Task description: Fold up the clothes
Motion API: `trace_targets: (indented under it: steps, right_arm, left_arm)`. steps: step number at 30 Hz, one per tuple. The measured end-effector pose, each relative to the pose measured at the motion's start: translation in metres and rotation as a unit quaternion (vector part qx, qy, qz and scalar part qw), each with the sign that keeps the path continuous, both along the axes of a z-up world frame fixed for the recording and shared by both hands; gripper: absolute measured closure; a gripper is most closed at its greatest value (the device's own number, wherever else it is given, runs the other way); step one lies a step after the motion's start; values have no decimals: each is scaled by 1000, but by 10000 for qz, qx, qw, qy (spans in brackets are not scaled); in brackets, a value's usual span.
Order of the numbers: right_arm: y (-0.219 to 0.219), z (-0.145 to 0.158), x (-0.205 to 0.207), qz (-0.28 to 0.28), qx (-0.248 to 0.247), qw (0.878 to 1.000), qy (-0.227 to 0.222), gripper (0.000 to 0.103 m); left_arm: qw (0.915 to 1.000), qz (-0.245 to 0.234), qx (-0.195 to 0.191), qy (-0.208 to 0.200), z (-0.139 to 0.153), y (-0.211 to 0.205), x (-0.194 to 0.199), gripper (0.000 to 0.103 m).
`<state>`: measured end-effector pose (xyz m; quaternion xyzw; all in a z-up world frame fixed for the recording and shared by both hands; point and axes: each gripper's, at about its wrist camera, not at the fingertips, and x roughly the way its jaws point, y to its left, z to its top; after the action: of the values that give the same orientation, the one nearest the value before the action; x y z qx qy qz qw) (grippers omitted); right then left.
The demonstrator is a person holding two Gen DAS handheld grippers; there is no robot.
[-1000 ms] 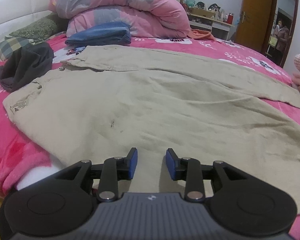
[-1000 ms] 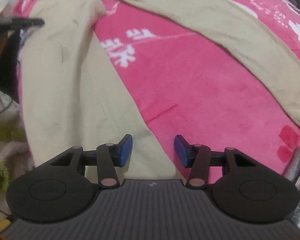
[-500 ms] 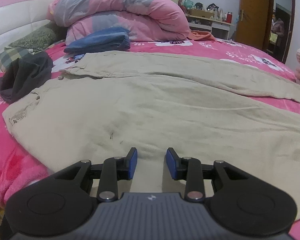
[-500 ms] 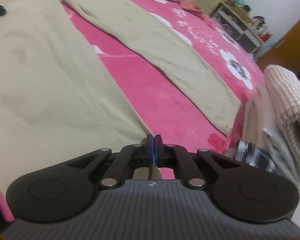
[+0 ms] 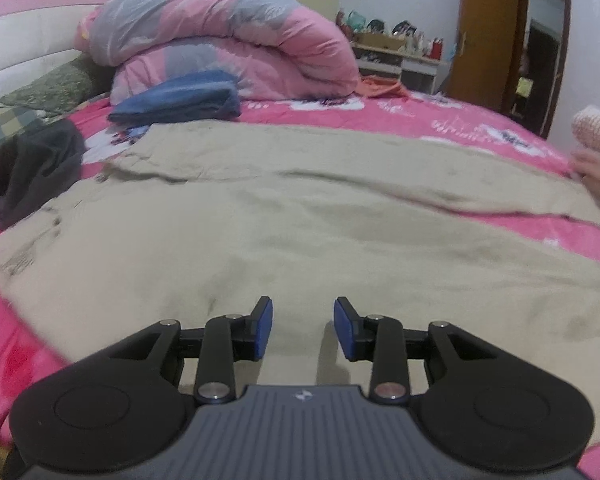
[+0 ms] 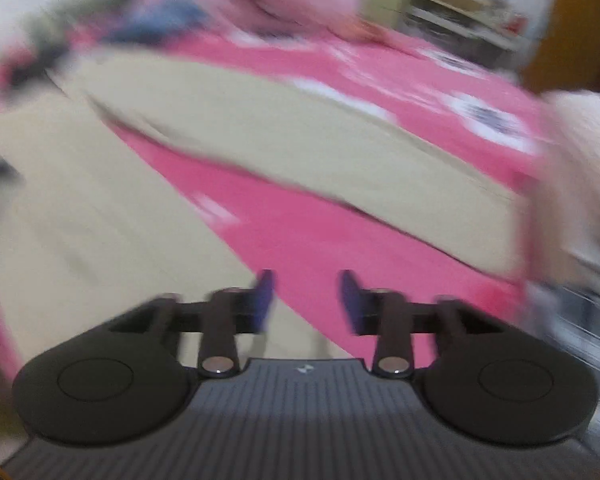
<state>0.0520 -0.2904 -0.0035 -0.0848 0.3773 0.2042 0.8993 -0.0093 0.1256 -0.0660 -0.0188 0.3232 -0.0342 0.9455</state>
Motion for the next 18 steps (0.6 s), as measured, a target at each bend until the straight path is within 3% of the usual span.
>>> trace_targets:
  steps: [4,7,11,14,18]
  right_arm:
    - [69,-14,59,775,937,9912,514,58]
    - [118,-31,101,981,1190,9845,840,58]
    - [150,-49,140,940,1271,9813,1101,61]
    - [166,-55,133,1278,1094,9809,975,63]
    - [181,-55,124,1563,739,9817,792,63]
  left_arm:
    - [9990,-260,-346,-130,9,-6,30,66]
    - [9975,-452,-522,-153,7,-14,59,66]
    - [9959,-608,-657,90,-9,-18,91,66]
    - [9947,-677,-715,306,-23,-13,102,69]
    - [9938,-834,-721,119,-30,-8,90,68]
